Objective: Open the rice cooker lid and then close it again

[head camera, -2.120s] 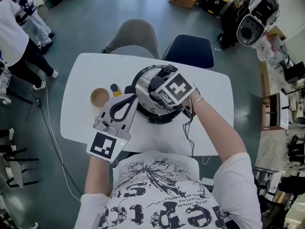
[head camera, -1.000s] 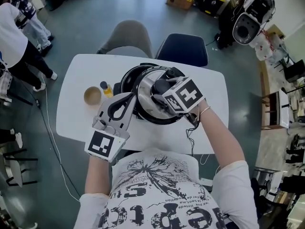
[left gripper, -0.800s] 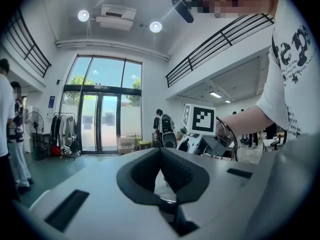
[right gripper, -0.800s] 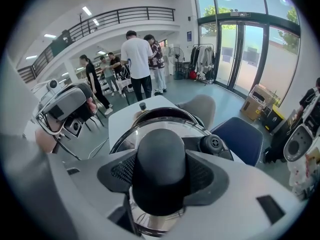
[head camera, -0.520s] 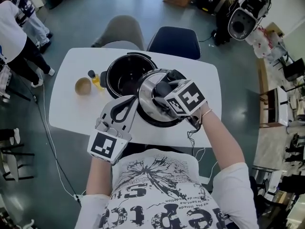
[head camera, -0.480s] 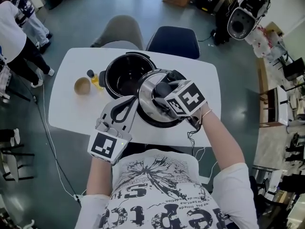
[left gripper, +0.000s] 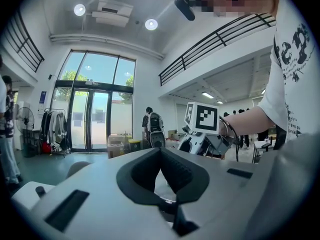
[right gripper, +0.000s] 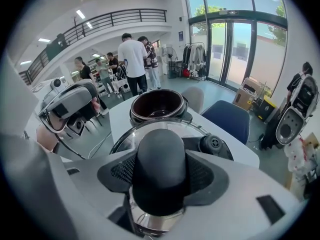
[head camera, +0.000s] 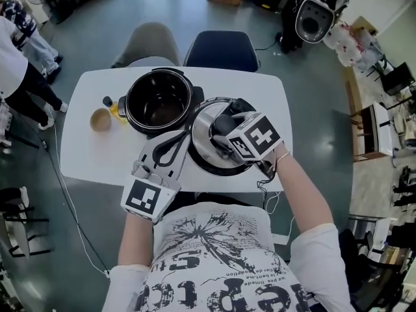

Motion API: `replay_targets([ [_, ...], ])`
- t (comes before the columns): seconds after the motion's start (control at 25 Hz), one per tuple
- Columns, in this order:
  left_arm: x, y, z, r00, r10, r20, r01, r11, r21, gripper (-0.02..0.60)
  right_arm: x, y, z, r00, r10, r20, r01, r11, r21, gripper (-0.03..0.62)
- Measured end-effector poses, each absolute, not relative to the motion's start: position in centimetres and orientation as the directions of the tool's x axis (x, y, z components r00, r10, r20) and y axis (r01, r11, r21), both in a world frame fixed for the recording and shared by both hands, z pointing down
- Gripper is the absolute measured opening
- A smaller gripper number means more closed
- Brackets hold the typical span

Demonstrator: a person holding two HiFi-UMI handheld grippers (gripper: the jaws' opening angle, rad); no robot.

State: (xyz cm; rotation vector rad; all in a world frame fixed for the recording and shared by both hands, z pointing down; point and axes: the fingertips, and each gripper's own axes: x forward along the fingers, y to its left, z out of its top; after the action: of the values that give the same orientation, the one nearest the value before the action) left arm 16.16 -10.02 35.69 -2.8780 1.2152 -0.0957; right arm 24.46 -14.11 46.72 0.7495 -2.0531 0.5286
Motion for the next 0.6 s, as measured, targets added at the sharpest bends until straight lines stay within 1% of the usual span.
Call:
replay_targets([
  [0.24, 17.2, -10.1, 38.0, 0.704, -0.708, 0.059, -0.707, -0.706, -0.038, 0.012, 25.7, -13.7, 49.6, -0.436, -0.303, 0.847, -0.692, 0.715, -0.100, 0.293],
  [0.6, 15.7, -9.5, 39.0, 0.656, -0.750, 0.089, -0.751, -0.660, -0.021, 0.012, 25.4, -13.3, 50.8, -0.432, -0.276, 0.859, -0.682, 0.723, -0.110, 0.293],
])
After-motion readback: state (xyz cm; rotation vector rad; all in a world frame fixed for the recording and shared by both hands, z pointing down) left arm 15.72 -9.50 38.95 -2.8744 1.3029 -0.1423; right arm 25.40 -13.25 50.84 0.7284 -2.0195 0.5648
